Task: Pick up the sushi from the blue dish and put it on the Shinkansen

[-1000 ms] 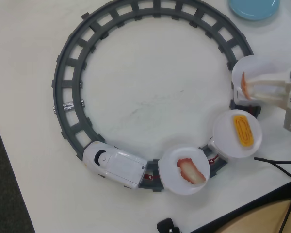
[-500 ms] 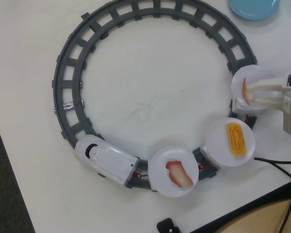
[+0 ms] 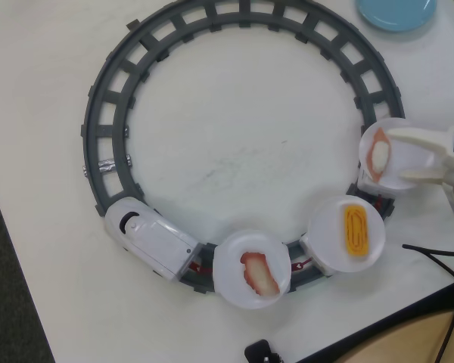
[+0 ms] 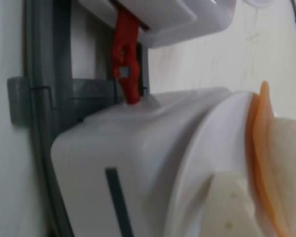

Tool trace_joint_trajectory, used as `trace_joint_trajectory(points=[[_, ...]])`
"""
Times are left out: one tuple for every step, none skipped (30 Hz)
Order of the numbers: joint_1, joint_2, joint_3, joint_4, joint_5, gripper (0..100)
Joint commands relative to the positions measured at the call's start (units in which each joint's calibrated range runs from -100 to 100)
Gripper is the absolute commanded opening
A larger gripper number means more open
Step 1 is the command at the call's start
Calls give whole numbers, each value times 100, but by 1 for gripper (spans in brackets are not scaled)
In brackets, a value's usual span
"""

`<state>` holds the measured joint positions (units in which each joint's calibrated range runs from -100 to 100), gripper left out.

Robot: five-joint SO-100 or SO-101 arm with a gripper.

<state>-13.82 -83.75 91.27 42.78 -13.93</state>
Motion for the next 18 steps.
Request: trace_joint_trajectory(points=[[44, 11, -455, 99, 30, 41], [80, 11, -635, 142, 30, 41], [150, 11, -832, 253, 30, 41], [212, 11, -1083, 373, 30, 41], [264, 11, -1326, 527, 30, 41], [317, 11, -1568, 698, 30, 41], [361, 11, -1802, 921, 30, 41], [405, 11, -2026, 1186, 30, 40], [458, 11, -2268, 1486, 35, 40], [520, 3, -2475, 1819, 56, 40], [599, 3, -2717, 2187, 145, 40], [705, 3, -2951, 2547, 298, 40], [863, 3, -3175, 2906, 492, 40], [1074, 3, -3426, 3274, 696, 40], [1382, 3, -3615, 3557, 916, 40], [1787, 3, -3776, 3839, 1157, 40], [2298, 3, -3839, 4019, 1399, 40], [2844, 3, -3821, 4019, 1614, 40]])
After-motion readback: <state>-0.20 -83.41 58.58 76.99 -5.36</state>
